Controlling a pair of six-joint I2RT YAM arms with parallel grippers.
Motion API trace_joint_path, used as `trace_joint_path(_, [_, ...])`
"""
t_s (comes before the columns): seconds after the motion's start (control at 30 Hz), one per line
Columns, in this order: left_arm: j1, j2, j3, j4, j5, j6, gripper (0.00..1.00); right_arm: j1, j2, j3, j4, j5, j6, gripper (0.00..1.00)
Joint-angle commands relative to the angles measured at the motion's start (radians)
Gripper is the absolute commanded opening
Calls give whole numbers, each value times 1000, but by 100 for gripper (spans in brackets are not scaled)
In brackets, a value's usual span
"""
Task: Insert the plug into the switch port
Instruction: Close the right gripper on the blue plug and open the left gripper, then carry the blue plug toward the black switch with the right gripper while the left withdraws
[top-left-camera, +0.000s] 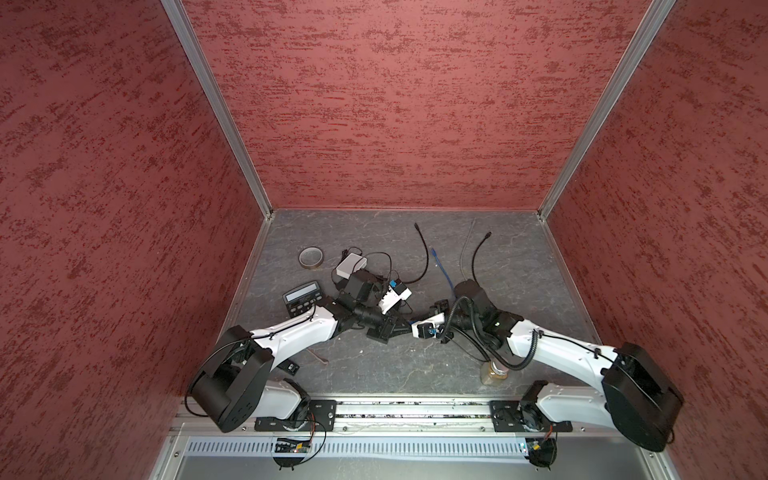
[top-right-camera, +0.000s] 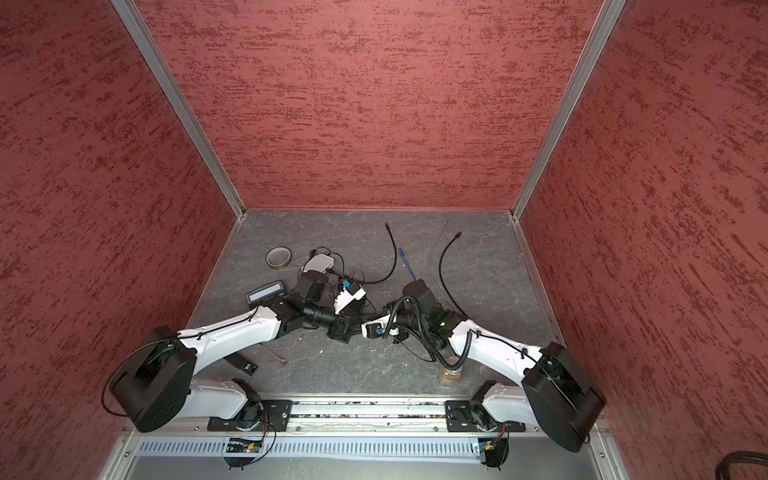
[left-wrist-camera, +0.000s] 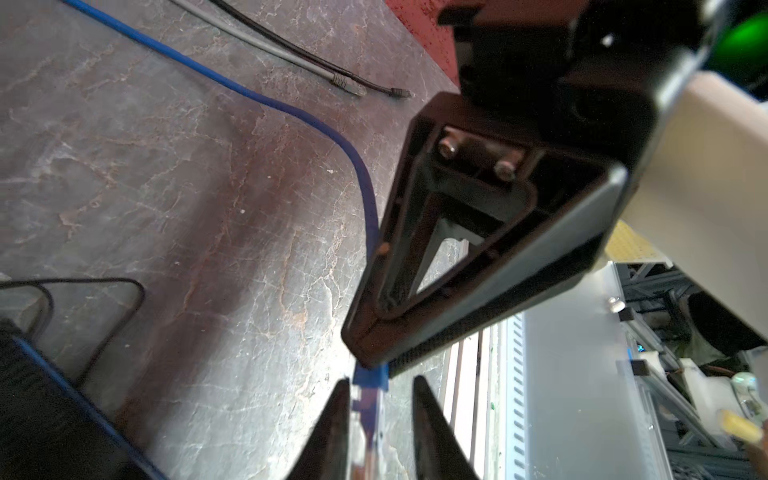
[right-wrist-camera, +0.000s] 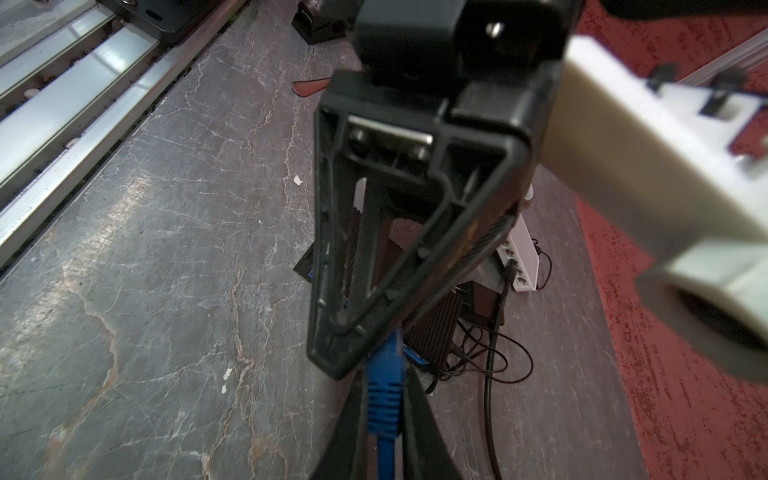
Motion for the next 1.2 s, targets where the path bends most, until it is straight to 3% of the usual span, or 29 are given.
trace_joint_path(0.0, [15, -52, -33, 44, -35, 4, 44, 7, 6, 40, -27, 25, 57, 7])
trace_joint_path(0.1, [31, -105, -72, 76, -102, -2, 60, 6, 13, 46, -27, 60, 185, 7])
trace_joint_path(0.17, [41, -150, -97, 87, -161, -3, 63, 5, 21, 50, -25, 89, 263, 7])
trace_joint_path(0.3, [63, -266, -146, 100, -283, -8, 78, 7, 42, 52, -11, 153, 388, 6])
trace_joint_path(0.53, [89, -487, -259, 148, -592, -98, 100, 7, 105, 97, -25, 250, 636, 5])
trace_joint_path(0.8, [165, -500, -223, 14, -631, -262, 100, 6, 166, 102, -14, 249, 792, 2])
trace_joint_path(0.9, [165, -471, -238, 29, -688, -308, 100, 6, 177, 86, -2, 249, 836, 2])
trace_joint_path(1.17, [160, -431, -306, 138, -712, -402, 98, 9, 186, 21, 39, 249, 923, 4])
